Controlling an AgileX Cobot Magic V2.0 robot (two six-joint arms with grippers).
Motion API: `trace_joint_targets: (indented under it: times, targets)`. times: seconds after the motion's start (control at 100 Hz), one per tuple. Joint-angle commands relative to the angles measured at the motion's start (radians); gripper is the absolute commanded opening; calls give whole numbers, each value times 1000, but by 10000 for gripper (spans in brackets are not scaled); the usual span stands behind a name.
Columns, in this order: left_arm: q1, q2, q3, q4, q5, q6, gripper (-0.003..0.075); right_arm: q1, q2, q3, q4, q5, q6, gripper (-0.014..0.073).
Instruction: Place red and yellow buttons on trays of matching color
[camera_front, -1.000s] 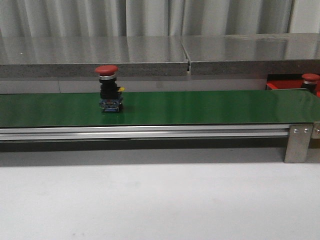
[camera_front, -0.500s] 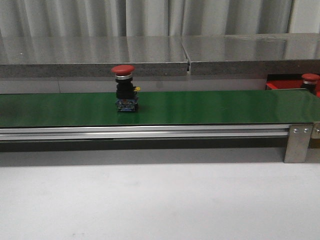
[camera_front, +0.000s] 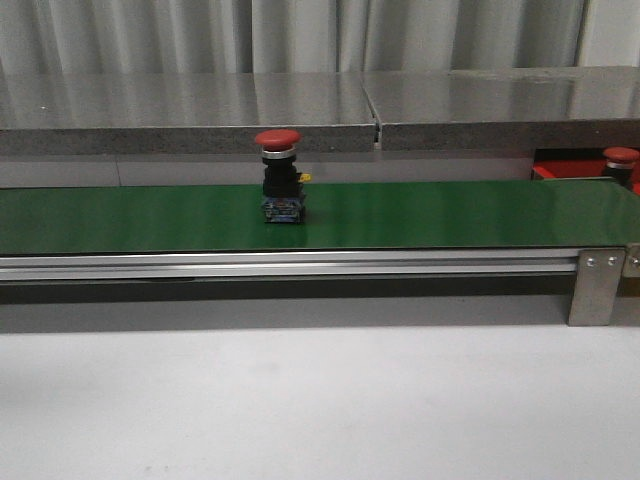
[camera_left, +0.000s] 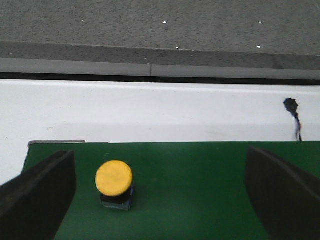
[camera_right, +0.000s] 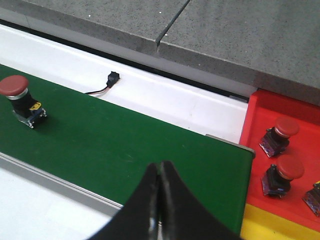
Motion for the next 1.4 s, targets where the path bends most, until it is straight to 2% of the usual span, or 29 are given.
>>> trace_joint_targets:
  times: [0.0, 0.25, 0.36, 0.44, 0.53, 0.73, 1.24, 1.33, 1.39]
  targets:
    - [-35, -111, 46, -12, -66, 2, 649, 1, -15, -37, 22, -47, -9, -68]
    - [-101, -409, 330, -14, -66, 2, 629, 1, -15, -37, 22, -47, -9, -68]
    - [-101, -556, 437, -19, -64, 2, 585, 1, -15, -37, 22, -47, -9, -68]
    - [-101, -652, 494, -21, -60, 2, 525, 1, -15, -37, 23, -47, -9, -68]
    - [-101, -750, 542, -33, -55, 2, 398, 1, -15, -37, 23, -47, -9, -68]
    - [-101, -870, 587, -46, -46, 0, -20, 1, -15, -37, 24, -47, -9, -68]
    - [-101, -875, 593, -46, -42, 0, -19, 1, -11, -37, 40, -73, -9, -57]
    - [-101, -875, 593, -46, -42, 0, -19, 1, -4, -37, 40, -57, -9, 38]
    - [-101, -875, 593, -46, -42, 0, -19, 1, 0, -37, 40, -50, -9, 174]
